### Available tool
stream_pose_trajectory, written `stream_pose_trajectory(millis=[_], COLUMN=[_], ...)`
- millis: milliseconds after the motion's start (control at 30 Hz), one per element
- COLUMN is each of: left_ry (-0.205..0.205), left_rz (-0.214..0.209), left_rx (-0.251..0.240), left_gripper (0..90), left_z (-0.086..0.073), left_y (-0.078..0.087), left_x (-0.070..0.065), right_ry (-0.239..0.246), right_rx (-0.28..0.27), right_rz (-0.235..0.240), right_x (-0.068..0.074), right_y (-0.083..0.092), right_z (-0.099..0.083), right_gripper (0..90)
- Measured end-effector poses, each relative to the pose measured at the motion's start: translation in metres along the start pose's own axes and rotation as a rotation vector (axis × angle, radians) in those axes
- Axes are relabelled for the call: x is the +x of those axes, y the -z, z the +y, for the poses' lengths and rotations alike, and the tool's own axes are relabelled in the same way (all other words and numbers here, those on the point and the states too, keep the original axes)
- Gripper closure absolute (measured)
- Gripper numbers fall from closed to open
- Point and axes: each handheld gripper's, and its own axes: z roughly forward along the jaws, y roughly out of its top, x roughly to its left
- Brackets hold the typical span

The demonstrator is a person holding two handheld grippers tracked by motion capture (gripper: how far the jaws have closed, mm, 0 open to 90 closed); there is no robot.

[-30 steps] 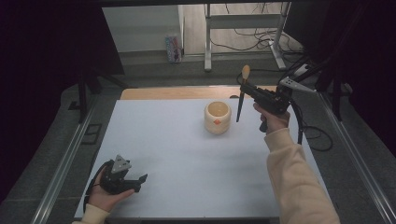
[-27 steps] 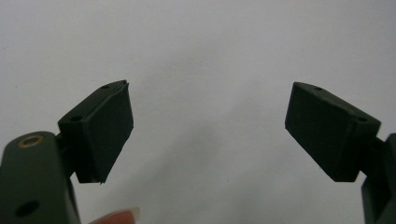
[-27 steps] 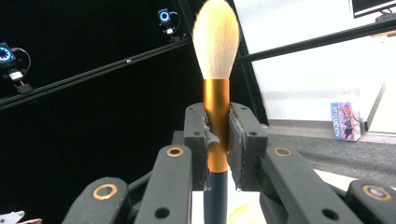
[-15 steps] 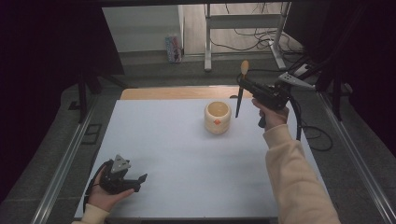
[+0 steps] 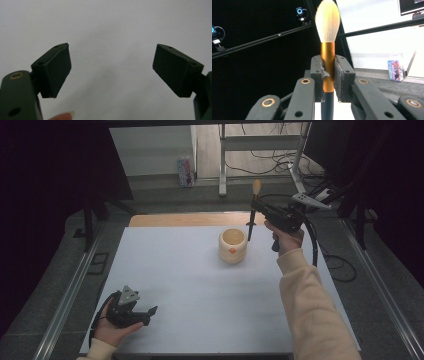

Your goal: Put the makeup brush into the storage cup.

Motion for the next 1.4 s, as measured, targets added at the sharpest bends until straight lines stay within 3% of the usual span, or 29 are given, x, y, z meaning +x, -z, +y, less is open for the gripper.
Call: stream_pose_trajectory(millis=[600,1400], left_ry=[-0.002,0.0], left_rz=[-0.004,-0.008], left_rx=[0.002,0.004], left_gripper=[15.9,15.8], left_z=[0.0,-0.001], left_y=[0.0,0.0], left_x=[-0.001,0.0], right_ry=[0.0,-0.033], right_rx=[-0.001,0.007], right_rz=[-0.028,-0.055], right_x=[-0.003,-0.019], right_y=[-0.019,-0.049], right_z=[0.004,-0.022], right_gripper=[78.5,78.4])
